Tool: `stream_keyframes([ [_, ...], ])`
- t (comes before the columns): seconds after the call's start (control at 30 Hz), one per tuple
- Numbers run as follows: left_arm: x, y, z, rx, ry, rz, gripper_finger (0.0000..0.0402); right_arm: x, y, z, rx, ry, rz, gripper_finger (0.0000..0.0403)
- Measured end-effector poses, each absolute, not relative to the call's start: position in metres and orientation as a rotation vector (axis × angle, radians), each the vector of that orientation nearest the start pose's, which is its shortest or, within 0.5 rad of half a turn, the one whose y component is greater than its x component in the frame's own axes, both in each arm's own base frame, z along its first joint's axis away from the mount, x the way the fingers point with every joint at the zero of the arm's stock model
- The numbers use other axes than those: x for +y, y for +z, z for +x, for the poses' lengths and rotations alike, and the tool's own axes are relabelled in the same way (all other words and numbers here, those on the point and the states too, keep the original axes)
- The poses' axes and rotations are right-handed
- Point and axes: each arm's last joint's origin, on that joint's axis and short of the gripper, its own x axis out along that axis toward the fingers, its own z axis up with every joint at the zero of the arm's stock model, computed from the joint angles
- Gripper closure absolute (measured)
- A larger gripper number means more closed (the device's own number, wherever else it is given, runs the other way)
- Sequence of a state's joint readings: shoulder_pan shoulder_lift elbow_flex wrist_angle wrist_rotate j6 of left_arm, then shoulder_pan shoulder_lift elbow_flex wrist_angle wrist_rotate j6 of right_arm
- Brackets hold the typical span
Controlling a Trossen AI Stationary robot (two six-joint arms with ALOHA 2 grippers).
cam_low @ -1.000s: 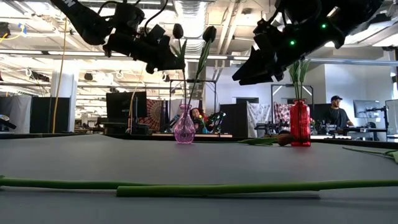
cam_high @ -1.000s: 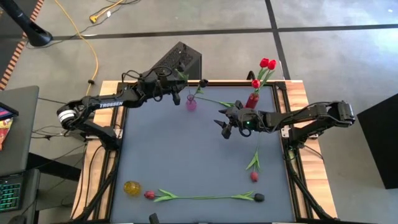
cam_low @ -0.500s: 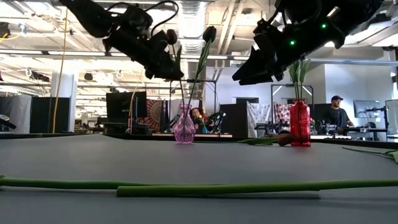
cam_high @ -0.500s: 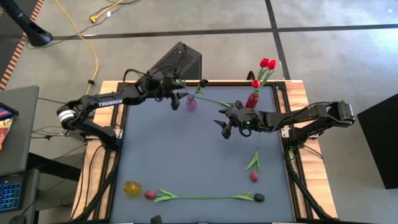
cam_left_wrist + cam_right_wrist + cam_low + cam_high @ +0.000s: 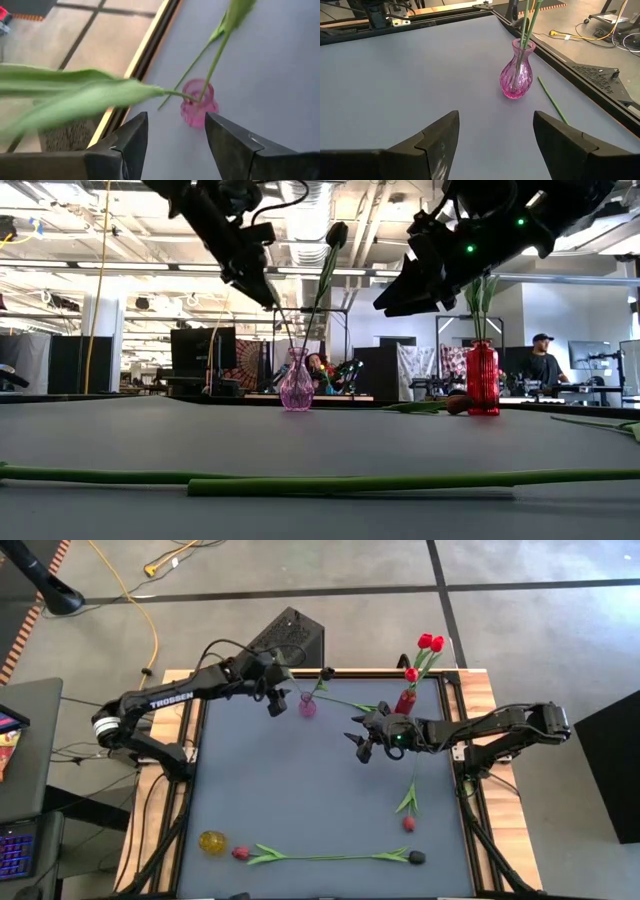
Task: Sort flowers into vase by color
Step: Put the black flower into the violet vase
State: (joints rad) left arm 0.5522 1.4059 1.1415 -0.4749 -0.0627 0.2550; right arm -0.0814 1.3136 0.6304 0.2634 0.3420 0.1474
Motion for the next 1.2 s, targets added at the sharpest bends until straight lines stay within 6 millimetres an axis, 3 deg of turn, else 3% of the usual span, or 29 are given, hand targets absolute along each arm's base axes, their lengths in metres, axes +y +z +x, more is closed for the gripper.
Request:
stream_keyframes([
  [0.4,0.135,0.316,0.246,1.029,0.425,0.001,0.0216,-0.03,0.213,0.266,0.375,-0.443,0.092,0.0121],
  [0.63,0.111,0.327,0.244,1.115,0.389,-0.067,0.0216,-0.017,0.216,0.269,0.346,-0.391,0.089,0.0121],
  [0.9,0.072,0.33,0.252,1.135,0.321,-0.098,0.0216,0.008,0.217,0.27,0.324,-0.305,0.122,0.0121],
  [1.2,0.013,0.335,0.267,1.036,0.132,0.003,0.0216,0.044,0.217,0.266,0.326,-0.187,0.172,0.0121],
])
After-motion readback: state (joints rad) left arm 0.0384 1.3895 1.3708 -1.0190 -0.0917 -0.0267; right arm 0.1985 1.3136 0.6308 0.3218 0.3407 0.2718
